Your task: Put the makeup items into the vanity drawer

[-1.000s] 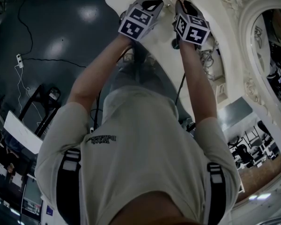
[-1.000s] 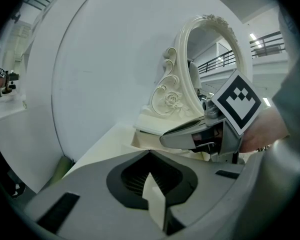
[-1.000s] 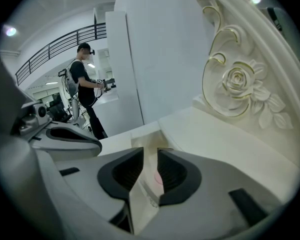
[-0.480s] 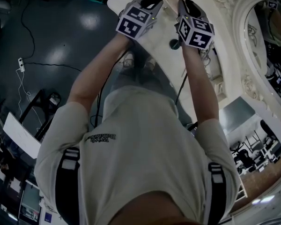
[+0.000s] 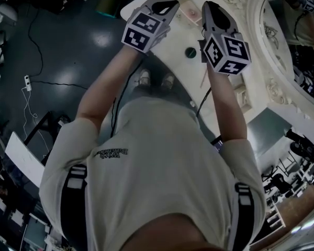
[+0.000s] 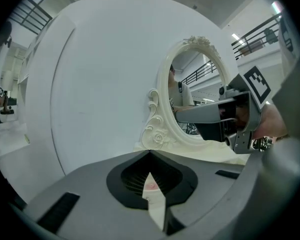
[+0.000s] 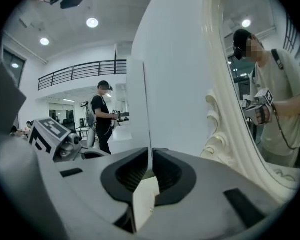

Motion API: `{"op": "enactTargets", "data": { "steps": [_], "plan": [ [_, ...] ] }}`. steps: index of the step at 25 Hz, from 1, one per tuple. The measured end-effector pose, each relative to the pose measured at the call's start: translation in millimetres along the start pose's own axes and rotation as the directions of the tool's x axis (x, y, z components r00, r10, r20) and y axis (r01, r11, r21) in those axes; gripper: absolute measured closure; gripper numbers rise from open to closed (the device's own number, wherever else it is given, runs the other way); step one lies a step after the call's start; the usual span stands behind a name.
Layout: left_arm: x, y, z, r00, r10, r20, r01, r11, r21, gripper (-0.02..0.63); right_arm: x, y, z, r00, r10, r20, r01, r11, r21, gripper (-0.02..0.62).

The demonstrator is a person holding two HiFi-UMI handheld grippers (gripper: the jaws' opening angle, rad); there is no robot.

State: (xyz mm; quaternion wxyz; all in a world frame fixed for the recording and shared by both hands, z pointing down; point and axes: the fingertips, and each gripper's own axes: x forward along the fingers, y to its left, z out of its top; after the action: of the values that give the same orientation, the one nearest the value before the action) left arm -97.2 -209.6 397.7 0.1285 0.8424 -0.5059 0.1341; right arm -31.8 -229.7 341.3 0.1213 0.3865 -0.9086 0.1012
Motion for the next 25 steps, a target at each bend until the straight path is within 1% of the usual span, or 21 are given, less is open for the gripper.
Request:
{"op": "enactTargets", "data": {
  "steps": [2,6,7,10,15,18,21,25],
  "plan": [
    [-9.7,-6.4,13.0,1.0,0.001,0.022,-0.001,1.0,0.012,0.592,-15.1,8.9,17.8,0.999,0.022,0.038,-0.022,1.0,-0.011,0.563],
    [-38.5,-19.4,41.1,0.996,0.005,0.084,-0.008,1.0,0.027,0.592,-49.0,33.3,49.7,0.99,0.094,0.109,-0.095,0.995,0.004,0.563],
    [-46.7,-23.2,47.9,0.995,0.008,0.101,-0.011,1.0,0.029,0.592,-57.9,37.8,57.0,0.986,0.105,0.128,-0.106,0.994,-0.001,0.579],
    [-72.3,-36.8,65.0,0.989,0.011,0.15,-0.017,0.999,0.034,0.592,-84.3,47.1,71.7,0.977,0.125,0.175,-0.12,0.992,-0.038,0.589],
    [-113.7,-54.9,87.8,0.97,0.013,0.243,-0.02,1.0,0.023,0.592,-121.5,59.8,78.0,0.967,0.153,0.203,-0.136,0.986,-0.097,0.589],
    [-135.9,-68.0,97.6,0.953,0.003,0.302,-0.009,1.0,0.019,0.592,-146.4,68.6,79.6,0.958,0.179,0.225,-0.161,0.982,-0.099,0.589],
    [-155.1,-80.9,100.9,0.942,-0.001,0.334,-0.018,0.998,0.054,0.592,-166.6,77.0,77.0,0.954,0.189,0.234,-0.163,0.979,-0.126,0.589],
    [-171.7,-103.6,100.3,0.918,-0.052,0.393,0.021,0.996,0.083,0.592,-181.2,83.2,64.6,0.957,0.185,0.221,-0.158,0.978,-0.134,0.589]
  ]
}}
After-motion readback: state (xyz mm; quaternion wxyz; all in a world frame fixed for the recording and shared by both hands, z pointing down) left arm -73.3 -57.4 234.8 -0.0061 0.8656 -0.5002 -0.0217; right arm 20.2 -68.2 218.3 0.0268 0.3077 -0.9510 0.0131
